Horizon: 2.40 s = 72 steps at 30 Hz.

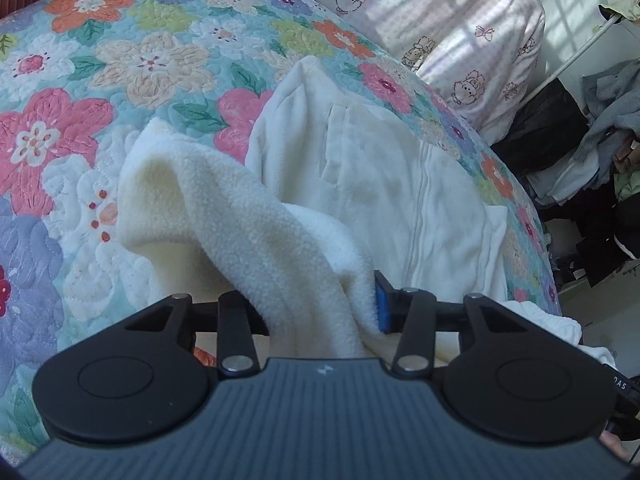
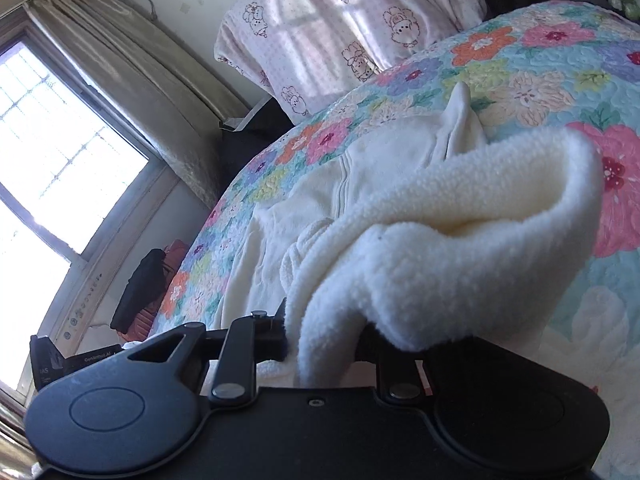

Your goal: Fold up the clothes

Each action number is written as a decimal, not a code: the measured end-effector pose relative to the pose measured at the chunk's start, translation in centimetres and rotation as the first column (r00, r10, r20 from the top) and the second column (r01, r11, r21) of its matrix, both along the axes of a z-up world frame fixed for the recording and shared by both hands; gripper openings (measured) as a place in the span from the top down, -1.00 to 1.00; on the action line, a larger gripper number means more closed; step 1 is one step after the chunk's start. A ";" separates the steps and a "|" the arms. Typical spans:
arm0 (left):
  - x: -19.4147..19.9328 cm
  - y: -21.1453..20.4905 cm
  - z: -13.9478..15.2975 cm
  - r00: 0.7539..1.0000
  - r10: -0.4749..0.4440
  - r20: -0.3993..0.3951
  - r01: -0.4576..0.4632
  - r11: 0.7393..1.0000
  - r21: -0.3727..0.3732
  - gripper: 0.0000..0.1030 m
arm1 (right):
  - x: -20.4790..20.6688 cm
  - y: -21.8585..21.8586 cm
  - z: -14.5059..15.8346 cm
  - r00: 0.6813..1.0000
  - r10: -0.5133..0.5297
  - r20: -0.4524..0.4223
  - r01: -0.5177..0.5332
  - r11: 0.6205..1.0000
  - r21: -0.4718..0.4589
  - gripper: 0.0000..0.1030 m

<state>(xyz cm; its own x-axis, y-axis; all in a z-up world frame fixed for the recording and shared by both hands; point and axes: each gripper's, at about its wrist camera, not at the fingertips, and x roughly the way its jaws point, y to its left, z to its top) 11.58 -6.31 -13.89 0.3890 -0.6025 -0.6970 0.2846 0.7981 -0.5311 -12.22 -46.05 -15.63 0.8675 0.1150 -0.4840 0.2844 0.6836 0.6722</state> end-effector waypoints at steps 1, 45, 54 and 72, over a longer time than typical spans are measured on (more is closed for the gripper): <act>0.3 0.1 -0.6 1.000 -0.003 -0.017 0.003 1.000 -0.007 0.13 | 0.2 -0.2 -0.4 1.000 -0.008 -0.008 0.008 1.000 0.022 0.52; 20.2 -10.0 -2.1 0.933 -0.213 0.292 0.164 0.970 0.182 0.24 | 18.8 -19.6 -1.9 0.970 0.086 -0.229 0.013 0.916 0.401 -0.07; 17.9 -3.5 -3.3 0.867 -0.243 0.435 0.179 0.967 0.183 -0.22 | 10.0 -20.5 2.0 0.999 -0.007 -0.053 -0.001 0.988 -0.152 -0.27; 19.6 -6.6 -8.9 0.960 -0.169 0.222 0.151 0.984 0.095 -0.10 | 13.3 -17.3 -6.2 0.985 0.117 -0.129 -0.145 0.961 -0.237 -0.29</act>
